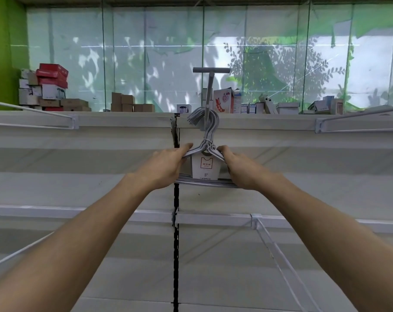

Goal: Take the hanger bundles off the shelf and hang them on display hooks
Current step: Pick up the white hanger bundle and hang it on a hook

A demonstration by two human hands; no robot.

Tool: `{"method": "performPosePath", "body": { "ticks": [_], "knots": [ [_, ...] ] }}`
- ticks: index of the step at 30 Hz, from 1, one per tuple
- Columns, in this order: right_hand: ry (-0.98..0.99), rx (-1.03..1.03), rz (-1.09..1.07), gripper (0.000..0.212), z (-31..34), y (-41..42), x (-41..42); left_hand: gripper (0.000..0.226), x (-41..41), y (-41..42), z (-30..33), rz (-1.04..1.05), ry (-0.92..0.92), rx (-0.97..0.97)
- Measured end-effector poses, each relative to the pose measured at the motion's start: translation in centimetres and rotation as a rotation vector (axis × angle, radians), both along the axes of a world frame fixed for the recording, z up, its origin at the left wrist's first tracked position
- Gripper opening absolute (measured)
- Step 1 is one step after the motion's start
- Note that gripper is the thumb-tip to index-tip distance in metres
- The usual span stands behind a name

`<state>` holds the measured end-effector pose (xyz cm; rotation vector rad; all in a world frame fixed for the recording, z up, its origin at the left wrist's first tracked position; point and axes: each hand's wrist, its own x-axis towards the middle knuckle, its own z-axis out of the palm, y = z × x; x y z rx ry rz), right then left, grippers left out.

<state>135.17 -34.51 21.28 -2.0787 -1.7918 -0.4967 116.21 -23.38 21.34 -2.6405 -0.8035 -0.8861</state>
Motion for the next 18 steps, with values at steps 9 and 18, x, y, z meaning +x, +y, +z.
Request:
{"method": "performPosePath", "body": {
  "ticks": [9, 18],
  "knots": [
    [0.017, 0.088, -0.077, 0.054, -0.6, -1.1, -0.7, 0.044, -0.2, -0.9, -1.4, -0.011, -0.049, -0.024],
    [-0.074, 0.084, -0.246, 0.035, -0.8, -5.0, -0.8, 0.047, -3.0, -1.6, -2.9, -0.125, -0.206, -0.075]
  ]
}}
